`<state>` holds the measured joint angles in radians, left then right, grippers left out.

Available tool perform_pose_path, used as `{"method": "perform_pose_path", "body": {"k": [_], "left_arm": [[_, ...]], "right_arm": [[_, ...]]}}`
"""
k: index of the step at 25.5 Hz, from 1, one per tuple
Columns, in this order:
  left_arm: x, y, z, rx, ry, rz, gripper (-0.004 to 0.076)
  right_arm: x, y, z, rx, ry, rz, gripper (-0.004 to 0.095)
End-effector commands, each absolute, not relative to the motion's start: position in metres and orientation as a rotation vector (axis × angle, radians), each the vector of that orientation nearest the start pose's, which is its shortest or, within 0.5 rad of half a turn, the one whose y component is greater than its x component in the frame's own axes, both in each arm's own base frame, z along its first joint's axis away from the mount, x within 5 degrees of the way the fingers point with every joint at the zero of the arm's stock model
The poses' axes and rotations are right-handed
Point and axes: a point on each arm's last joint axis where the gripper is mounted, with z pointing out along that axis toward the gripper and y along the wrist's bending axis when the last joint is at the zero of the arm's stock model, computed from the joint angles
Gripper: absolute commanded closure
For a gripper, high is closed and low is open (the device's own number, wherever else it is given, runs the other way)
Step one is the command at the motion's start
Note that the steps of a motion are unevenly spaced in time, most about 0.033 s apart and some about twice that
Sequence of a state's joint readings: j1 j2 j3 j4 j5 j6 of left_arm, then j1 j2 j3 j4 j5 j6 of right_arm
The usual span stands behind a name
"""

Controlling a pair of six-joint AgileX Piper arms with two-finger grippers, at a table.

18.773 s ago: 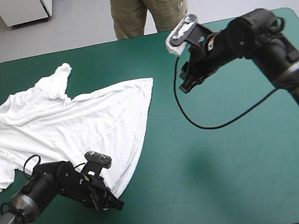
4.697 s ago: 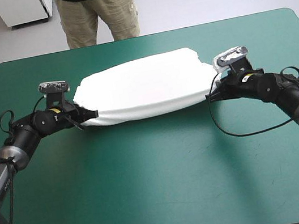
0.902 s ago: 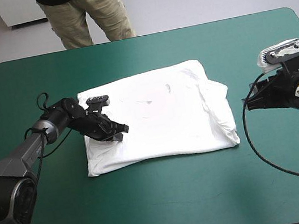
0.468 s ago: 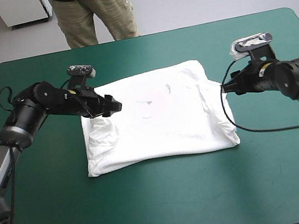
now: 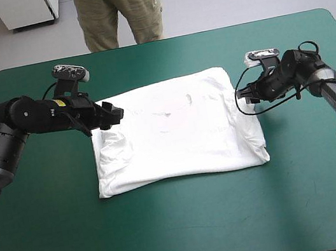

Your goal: Fold the cloth

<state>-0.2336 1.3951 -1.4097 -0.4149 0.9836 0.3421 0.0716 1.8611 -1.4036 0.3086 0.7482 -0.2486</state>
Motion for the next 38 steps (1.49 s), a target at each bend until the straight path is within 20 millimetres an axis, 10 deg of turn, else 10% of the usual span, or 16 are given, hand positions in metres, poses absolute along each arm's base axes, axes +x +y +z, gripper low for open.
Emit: {"method": "perform_pose_path", "body": {"k": [1, 13, 27, 38], "left_arm": [[0.271, -0.097, 0.414, 0.518, 2.233, -0.478, 0.0247], [0.273, -0.095, 0.417, 0.479, 2.207, -0.461, 0.0252], [0.269, -0.094, 0.434, 0.451, 2.151, -0.465, 0.0255], [0.254, -0.086, 0.429, 0.486, 2.286, -0.387, 0.0268]], "right_arm": [[0.403, 0.044, 0.251, -0.189, 2.58, 0.29, 0.0539], [0.409, 0.044, 0.238, -0.232, 2.583, 0.271, 0.0924], [0.382, 0.079, 0.33, -0.384, 2.339, 0.403, 0.0917], [0.391, 0.187, 0.241, -0.601, 2.473, 0.506, 0.0917]]}}
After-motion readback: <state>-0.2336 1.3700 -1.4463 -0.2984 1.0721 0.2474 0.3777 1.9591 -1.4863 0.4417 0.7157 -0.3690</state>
